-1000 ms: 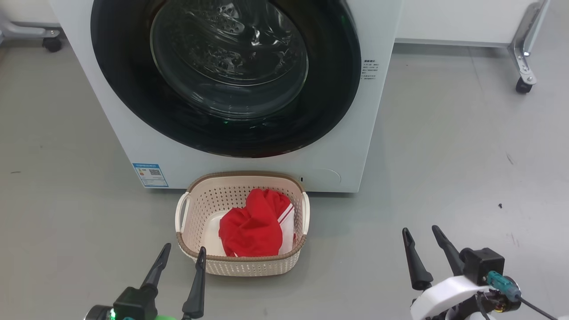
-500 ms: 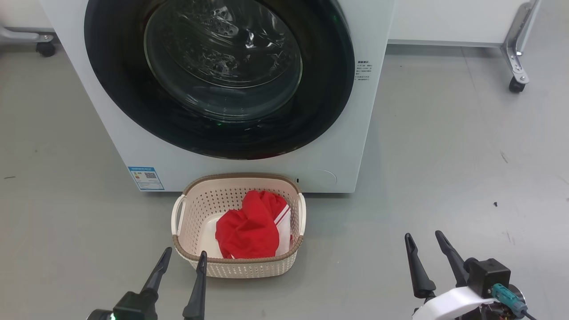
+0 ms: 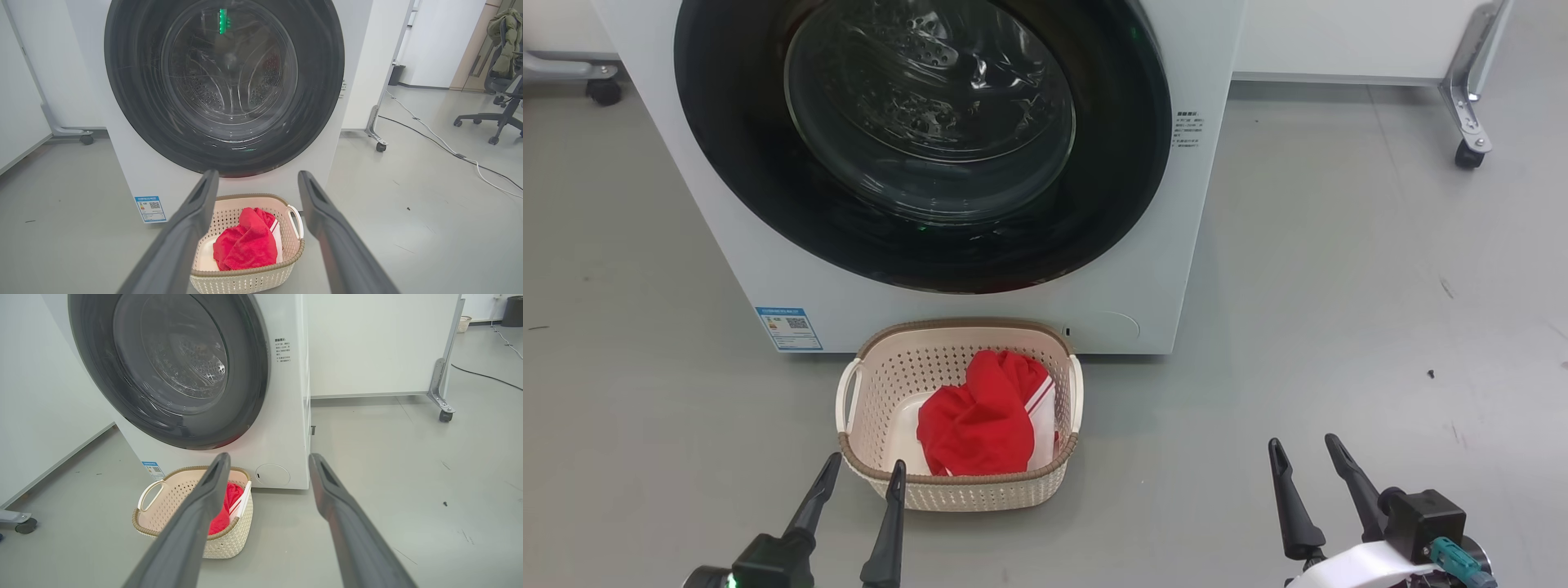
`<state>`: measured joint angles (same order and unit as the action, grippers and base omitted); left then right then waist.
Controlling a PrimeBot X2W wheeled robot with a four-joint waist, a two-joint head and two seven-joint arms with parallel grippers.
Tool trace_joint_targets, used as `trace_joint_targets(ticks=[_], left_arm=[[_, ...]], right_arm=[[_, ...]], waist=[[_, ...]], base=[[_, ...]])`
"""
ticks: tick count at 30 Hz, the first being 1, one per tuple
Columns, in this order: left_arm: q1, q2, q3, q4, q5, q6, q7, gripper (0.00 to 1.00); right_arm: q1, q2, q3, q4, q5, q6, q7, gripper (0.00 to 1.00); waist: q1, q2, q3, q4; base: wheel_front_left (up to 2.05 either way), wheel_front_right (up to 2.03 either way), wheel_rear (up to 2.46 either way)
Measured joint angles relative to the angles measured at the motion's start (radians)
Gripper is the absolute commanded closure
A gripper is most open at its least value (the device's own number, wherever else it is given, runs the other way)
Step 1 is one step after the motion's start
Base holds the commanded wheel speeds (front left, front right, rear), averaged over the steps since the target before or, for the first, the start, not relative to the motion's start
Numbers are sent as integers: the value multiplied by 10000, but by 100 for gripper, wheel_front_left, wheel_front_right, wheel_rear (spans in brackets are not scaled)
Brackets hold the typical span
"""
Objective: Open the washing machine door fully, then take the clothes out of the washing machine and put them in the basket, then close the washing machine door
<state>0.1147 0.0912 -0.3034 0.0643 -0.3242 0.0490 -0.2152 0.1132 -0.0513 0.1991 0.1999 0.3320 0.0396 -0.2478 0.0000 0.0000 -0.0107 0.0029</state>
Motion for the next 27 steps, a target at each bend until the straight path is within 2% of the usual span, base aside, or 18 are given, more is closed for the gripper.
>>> trace_joint_targets(ticks=[23,24,27], left_arm=[[23,25,2,-134,2,86,188,0],[23,25,0,-138,2,86,203,100],[51,-50,-44,159,2,81,207,100]], right_arm=[[237,23,8,-385,0,-157,0,0],[238,23,8,-397,0,-159,0,100],[275,63,23,-136,2,-157,21,100]], waist=[[0,0,25,-13],[0,0,26,-13],[0,0,27,-14]], base=[[0,0,0],[0,0,0],[0,0,0]])
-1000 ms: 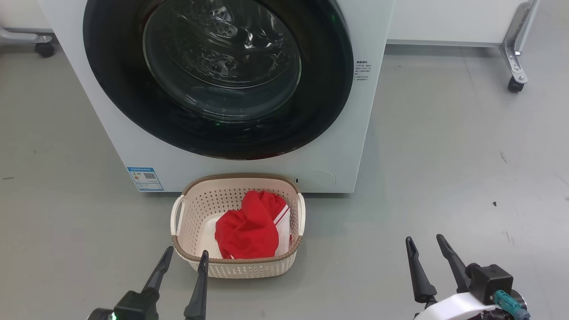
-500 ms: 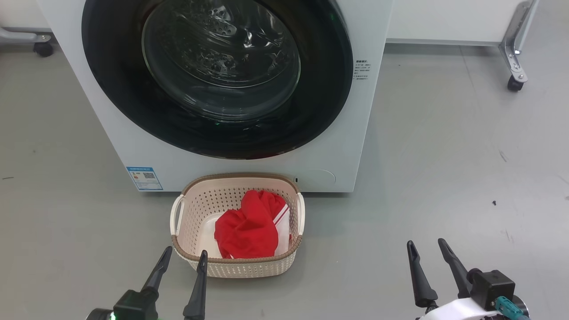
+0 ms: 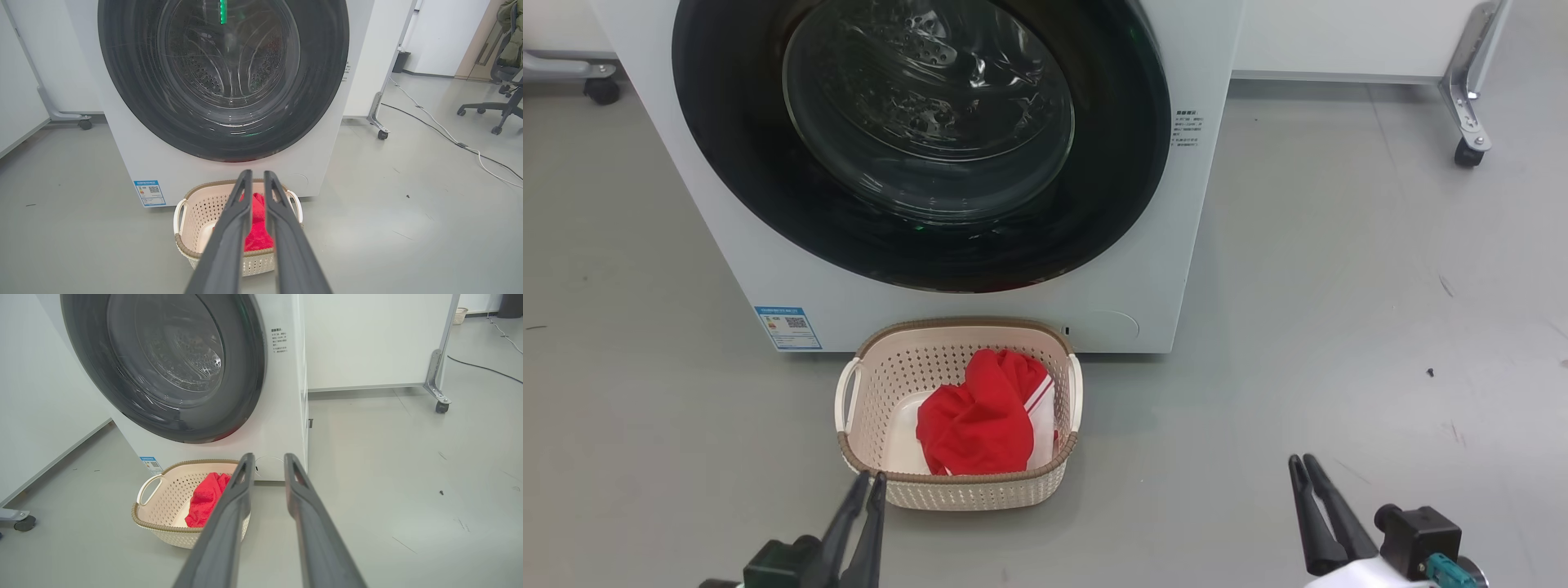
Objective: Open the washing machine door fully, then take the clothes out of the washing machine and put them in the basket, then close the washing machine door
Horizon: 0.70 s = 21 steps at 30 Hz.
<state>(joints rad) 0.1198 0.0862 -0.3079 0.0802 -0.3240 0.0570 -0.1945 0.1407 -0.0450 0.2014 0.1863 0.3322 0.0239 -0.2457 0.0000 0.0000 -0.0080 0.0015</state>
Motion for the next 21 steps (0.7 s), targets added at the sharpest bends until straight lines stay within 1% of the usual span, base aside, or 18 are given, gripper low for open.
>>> trace_joint_targets(ticks=[4,8,13,18,21], left_arm=[[131,-44,-38,121,-100,-15,0,100],[207,-48,-38,86,-424,-92,-2,100],[240,-61,4,23,-1097,-128,-2,100],[237,-75,205,17,-2031,-199,102,100],[234,-84,343,25,-2405,-209,192,100]], right_arm=[[162,38,6,153,59,4,25,100],[162,40,6,113,462,15,25,100],[162,42,-13,6,1126,61,42,100],[152,46,-186,-27,1994,104,240,100],[132,48,-293,-29,2414,109,343,100]], waist=[[0,0,4,-2],[0,0,11,-3],[0,0,23,-3],[0,0,32,-4],[0,0,37,-4]], base=[[0,0,0],[0,0,0],[0,0,0],[0,0,0],[0,0,0]])
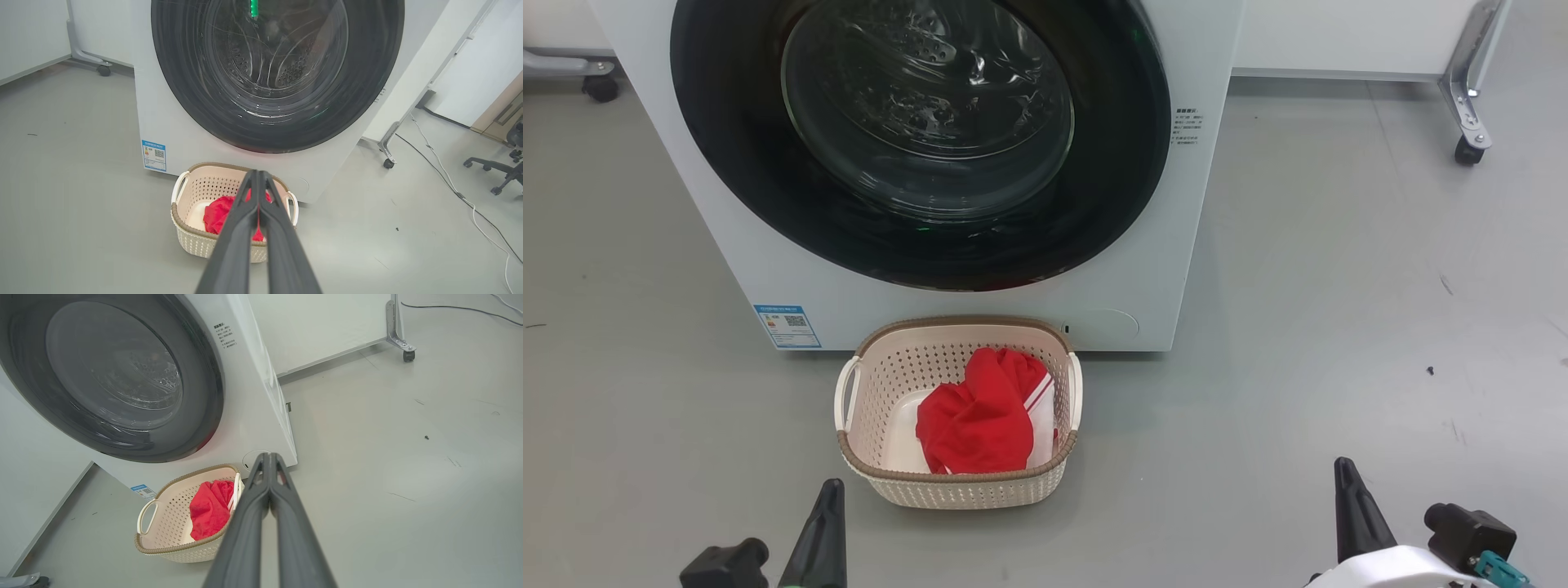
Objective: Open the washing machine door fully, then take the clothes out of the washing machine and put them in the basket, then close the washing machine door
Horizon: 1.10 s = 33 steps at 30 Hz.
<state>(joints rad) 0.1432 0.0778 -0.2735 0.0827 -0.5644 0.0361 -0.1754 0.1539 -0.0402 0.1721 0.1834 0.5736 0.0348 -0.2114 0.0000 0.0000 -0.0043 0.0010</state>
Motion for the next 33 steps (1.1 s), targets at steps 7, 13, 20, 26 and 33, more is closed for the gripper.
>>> trace_joint_targets(ticks=[7,13,20,26,33], left_arm=[[-32,-12,222,33,-968,-79,190,100],[-89,0,441,96,-1745,-161,374,100],[-289,21,646,236,-2727,-263,531,100],[-332,40,821,366,-3511,-336,700,100],[-565,65,1051,472,-4412,-430,895,100]], right_arm=[[-42,-6,-203,0,895,25,226,100],[-210,-44,-374,4,1716,73,435,100],[-324,-105,-562,23,2612,98,633,100],[-500,-176,-715,69,3434,159,844,100],[-685,-217,-894,150,4347,253,1026,100]], waist=[[0,0,10,-1],[0,0,19,-2],[0,0,27,-4],[0,0,34,-4],[0,0,40,-5]], base=[[0,0,0],[0,0,0],[0,0,0],[0,0,0],[0,0,0]])
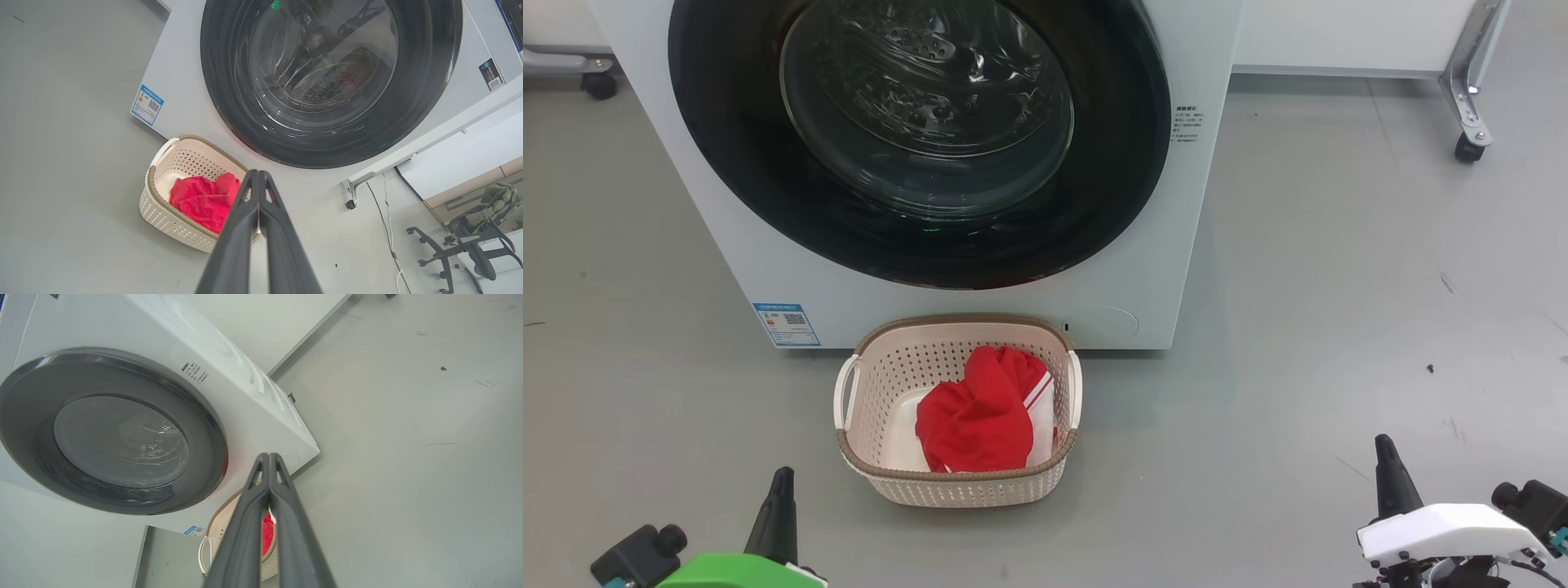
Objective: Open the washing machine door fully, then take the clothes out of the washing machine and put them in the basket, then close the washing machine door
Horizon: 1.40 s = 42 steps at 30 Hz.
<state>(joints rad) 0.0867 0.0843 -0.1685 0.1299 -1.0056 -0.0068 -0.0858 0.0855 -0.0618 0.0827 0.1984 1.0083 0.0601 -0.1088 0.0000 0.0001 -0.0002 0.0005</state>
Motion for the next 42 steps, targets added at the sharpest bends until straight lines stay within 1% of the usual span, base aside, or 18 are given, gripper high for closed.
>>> trace_joint_targets(ticks=[7,9,26,29,39,42], left_arm=[[-144,21,178,194,-966,-171,150,100],[-221,27,286,242,-1340,-240,236,100],[-601,54,742,593,-3475,-543,598,100],[-686,58,825,665,-3848,-616,677,100],[-927,65,1118,897,-5189,-794,882,100],[-991,67,1221,951,-5526,-869,951,100]], right_arm=[[-180,-29,-174,65,930,10,221,100],[-223,-48,-244,96,1298,94,324,100],[-635,-138,-654,303,3413,219,775,100],[-700,-157,-731,347,3774,295,861,100],[-987,-198,-986,453,5078,360,1147,100],[-1060,-221,-1055,481,5474,439,1221,100]], waist=[[0,0,6,-1],[0,0,8,-1],[0,0,21,-3],[0,0,23,-4],[0,0,31,-5],[1,0,33,-5]], base=[[0,0,0],[0,0,0],[0,0,0],[0,0,0],[0,0,0],[0,0,0]])
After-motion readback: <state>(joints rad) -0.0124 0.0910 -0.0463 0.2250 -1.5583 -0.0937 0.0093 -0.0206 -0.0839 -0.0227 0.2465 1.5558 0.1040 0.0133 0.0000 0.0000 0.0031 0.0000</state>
